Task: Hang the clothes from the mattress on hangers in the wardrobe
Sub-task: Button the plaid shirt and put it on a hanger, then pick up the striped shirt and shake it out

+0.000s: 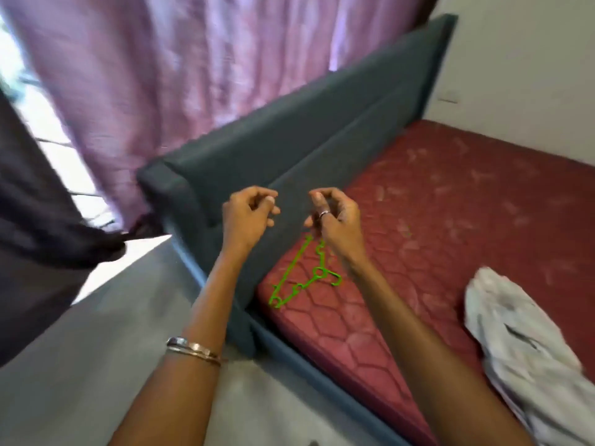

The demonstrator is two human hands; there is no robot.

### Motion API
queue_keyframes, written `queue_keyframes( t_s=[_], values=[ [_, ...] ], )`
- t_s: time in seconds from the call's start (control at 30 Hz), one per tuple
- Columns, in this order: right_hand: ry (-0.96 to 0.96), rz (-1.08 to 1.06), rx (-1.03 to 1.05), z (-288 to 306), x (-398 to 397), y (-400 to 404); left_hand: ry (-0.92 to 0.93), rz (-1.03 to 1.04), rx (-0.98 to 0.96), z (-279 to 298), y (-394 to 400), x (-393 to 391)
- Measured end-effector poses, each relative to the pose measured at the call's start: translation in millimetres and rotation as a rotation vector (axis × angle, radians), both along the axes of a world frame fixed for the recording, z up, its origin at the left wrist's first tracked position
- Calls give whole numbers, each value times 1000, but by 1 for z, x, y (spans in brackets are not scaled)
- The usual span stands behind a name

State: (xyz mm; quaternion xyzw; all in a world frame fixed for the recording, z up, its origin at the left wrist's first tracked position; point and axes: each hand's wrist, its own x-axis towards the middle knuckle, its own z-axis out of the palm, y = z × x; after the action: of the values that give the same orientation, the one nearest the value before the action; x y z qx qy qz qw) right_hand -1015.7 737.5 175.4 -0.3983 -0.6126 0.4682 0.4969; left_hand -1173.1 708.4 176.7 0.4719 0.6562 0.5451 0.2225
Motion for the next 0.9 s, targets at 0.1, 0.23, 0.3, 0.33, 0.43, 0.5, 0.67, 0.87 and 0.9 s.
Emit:
queue_keyframes(
  t_s=[0.1,0.23,0.3,0.33,0.43,0.5,0.67,0.87,0.9],
  values=[
    [-68,-214,-29,-40,72,27,-47,-161,-177,-57,46,53],
    [-205,-417,-92,-97,145,43,-1,-332,-316,-108,78,114],
    [-285,-502,-133,-128,177,47,46,-422,-361,-134,94,139],
    [-326,-535,-156,-142,190,49,63,-462,-381,-149,102,149],
    [-406,-620,-269,-188,228,56,137,-544,-476,-195,132,180],
    [-452,-683,-354,-214,249,60,161,-592,-531,-216,148,203],
    [-562,-677,-612,-263,294,54,106,-706,-670,-250,183,252],
    [-623,-858,-933,-293,374,42,175,-846,-825,-290,222,306],
    [-637,-913,-969,-296,394,43,194,-867,-841,-296,228,316]
  ],
)
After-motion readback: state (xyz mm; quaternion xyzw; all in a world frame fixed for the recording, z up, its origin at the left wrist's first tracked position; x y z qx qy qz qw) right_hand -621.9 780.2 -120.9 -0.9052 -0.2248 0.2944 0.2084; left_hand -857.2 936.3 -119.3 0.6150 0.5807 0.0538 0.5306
